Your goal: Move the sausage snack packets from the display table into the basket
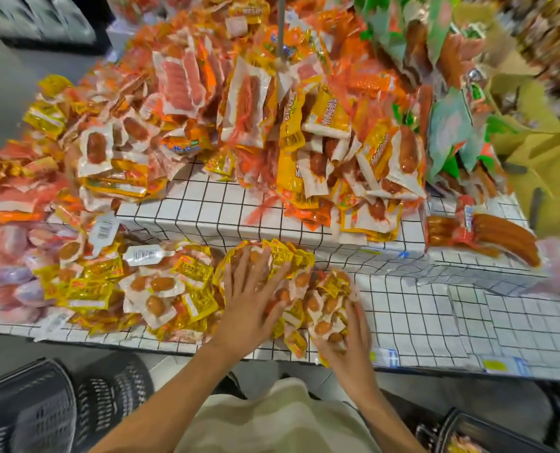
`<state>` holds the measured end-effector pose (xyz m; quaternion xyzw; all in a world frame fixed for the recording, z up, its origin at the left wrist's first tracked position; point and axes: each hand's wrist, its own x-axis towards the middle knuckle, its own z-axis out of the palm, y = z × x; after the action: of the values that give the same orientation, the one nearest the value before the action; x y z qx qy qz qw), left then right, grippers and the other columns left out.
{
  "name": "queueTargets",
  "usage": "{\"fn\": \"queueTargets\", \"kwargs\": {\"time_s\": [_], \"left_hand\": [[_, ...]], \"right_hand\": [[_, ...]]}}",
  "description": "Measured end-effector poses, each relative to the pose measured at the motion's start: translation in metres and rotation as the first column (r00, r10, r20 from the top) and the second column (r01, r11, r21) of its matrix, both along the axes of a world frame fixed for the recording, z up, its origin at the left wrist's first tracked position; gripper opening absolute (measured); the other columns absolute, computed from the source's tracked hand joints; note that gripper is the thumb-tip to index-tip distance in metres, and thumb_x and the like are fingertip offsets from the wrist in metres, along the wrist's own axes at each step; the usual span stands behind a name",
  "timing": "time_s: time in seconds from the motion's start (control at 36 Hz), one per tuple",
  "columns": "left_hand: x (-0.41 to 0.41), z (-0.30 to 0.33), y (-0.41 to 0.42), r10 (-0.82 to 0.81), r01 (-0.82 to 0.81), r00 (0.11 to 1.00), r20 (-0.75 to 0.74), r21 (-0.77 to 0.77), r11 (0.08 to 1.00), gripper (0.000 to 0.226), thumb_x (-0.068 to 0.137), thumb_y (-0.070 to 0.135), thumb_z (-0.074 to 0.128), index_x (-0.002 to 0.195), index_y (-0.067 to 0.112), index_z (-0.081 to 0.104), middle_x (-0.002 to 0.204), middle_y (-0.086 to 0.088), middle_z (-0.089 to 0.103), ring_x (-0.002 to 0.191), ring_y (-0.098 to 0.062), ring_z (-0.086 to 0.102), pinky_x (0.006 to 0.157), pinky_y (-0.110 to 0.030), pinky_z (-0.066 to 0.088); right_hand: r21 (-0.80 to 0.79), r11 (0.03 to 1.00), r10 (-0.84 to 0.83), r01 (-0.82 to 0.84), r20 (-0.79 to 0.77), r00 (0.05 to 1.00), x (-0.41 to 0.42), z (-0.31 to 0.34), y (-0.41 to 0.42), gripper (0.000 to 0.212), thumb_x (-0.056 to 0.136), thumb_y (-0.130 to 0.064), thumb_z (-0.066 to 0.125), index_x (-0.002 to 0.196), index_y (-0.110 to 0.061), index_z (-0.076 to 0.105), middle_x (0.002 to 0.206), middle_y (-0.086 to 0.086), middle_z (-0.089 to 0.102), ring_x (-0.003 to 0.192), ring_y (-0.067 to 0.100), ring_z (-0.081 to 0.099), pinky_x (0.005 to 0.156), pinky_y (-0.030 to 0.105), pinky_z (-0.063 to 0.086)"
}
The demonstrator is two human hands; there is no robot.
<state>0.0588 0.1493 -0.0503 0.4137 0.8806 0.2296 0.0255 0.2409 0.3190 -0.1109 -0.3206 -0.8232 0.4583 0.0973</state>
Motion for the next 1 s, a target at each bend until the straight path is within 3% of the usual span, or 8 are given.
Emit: {"fn": "queueTargets", "kwargs": {"time_s": [0.08,0.31,0.44,0.58,0.64,0.72,0.83,1.0], "left_hand": [[-0.004,-0.003,-0.005,-0.028,0.027,1.0,-0.014,-0.036,0.999,0.063,0.101,0.052,0.043,0.159,0.041,0.019,0.17,0.0,0.002,0.155,-0.037,-0.006,0.121,-0.055,-0.014],[-0.021,-0.001,-0.008,-0.104,0.101,0.994,-0.016,-0.143,0.985,0.071,0.097,0.056,0.047,0.159,0.041,0.015,0.17,0.0,0.0,0.155,-0.039,-0.009,0.119,-0.06,-0.013],[-0.025,0.003,-0.013,-0.146,0.148,0.989,0.031,-0.097,0.984,0.08,0.094,0.047,0.058,0.159,0.041,0.012,0.17,0.003,-0.005,0.154,-0.036,-0.015,0.119,-0.052,-0.023],[-0.033,0.008,-0.028,-0.219,0.223,0.97,0.107,-0.022,0.975,0.071,0.097,0.042,0.057,0.159,0.036,0.023,0.17,0.002,-0.001,0.156,-0.029,-0.011,0.122,-0.055,-0.013],[-0.038,0.01,-0.037,-0.265,0.265,0.956,0.126,0.016,0.964,0.067,0.096,0.037,0.056,0.157,0.031,0.031,0.17,0.0,0.007,0.157,-0.027,-0.004,0.123,-0.057,-0.006],[-0.044,0.012,-0.048,-0.323,0.321,0.937,0.13,0.042,0.946,0.059,0.096,0.036,0.055,0.153,0.025,0.041,0.168,-0.003,0.019,0.156,-0.028,0.007,0.124,-0.059,0.005],[-0.043,0.018,-0.06,-0.369,0.366,0.923,0.106,0.051,0.929,0.054,0.097,0.037,0.05,0.147,0.017,0.05,0.164,-0.005,0.028,0.154,-0.031,0.017,0.121,-0.062,0.014],[0.005,0.027,-0.076,-0.321,0.306,0.943,0.093,0.141,0.941,0.051,0.095,0.019,0.059,0.145,0.013,0.052,0.161,-0.003,0.037,0.154,-0.03,0.02,0.12,-0.061,0.021]], "right_hand": [[0.146,0.986,0.069,-0.074,0.038,0.997,-0.003,-0.013,0.003,0.101,0.082,-0.05,0.077,0.159,-0.016,0.022,0.169,0.001,0.004,0.157,0.022,0.006,0.119,0.058,0.03],[0.134,0.986,0.065,-0.094,0.206,0.976,-0.03,-0.012,0.017,0.121,0.069,-0.059,0.085,0.152,-0.031,0.002,0.167,0.001,-0.005,0.156,0.024,-0.002,0.126,0.045,0.013],[0.157,0.988,-0.03,0.002,0.175,0.984,-0.026,-0.005,0.012,0.123,0.067,-0.052,0.09,0.16,-0.017,0.017,0.167,0.001,0.006,0.156,0.024,0.005,0.125,0.048,0.018],[0.075,0.994,-0.078,0.075,0.039,0.996,-0.007,0.004,-0.006,0.102,0.079,-0.035,0.086,0.16,-0.025,0.024,0.167,-0.001,0.014,0.156,0.019,0.012,0.121,0.053,0.031],[0.051,0.994,-0.101,0.102,-0.005,0.995,0.004,0.008,-0.015,0.093,0.082,-0.026,0.085,0.157,-0.032,0.029,0.167,-0.003,0.016,0.155,0.015,0.015,0.12,0.042,0.036],[-0.014,0.985,-0.174,0.174,-0.026,0.984,0.02,0.02,-0.032,0.082,0.086,-0.026,0.082,0.15,-0.047,0.035,0.164,-0.01,0.021,0.148,-0.008,0.023,0.105,0.004,0.034],[-0.044,0.986,-0.158,0.16,0.04,0.987,0.039,0.034,-0.05,0.069,0.091,-0.02,0.075,0.15,-0.032,0.041,0.164,-0.002,0.03,0.153,0.011,0.023,0.122,0.035,0.029],[-0.013,0.991,-0.13,0.13,0.013,0.991,0.078,0.034,-0.071,0.065,0.093,-0.019,0.073,0.151,-0.021,0.045,0.157,-0.005,0.042,0.148,0.011,0.034,0.121,0.033,0.03]]}}
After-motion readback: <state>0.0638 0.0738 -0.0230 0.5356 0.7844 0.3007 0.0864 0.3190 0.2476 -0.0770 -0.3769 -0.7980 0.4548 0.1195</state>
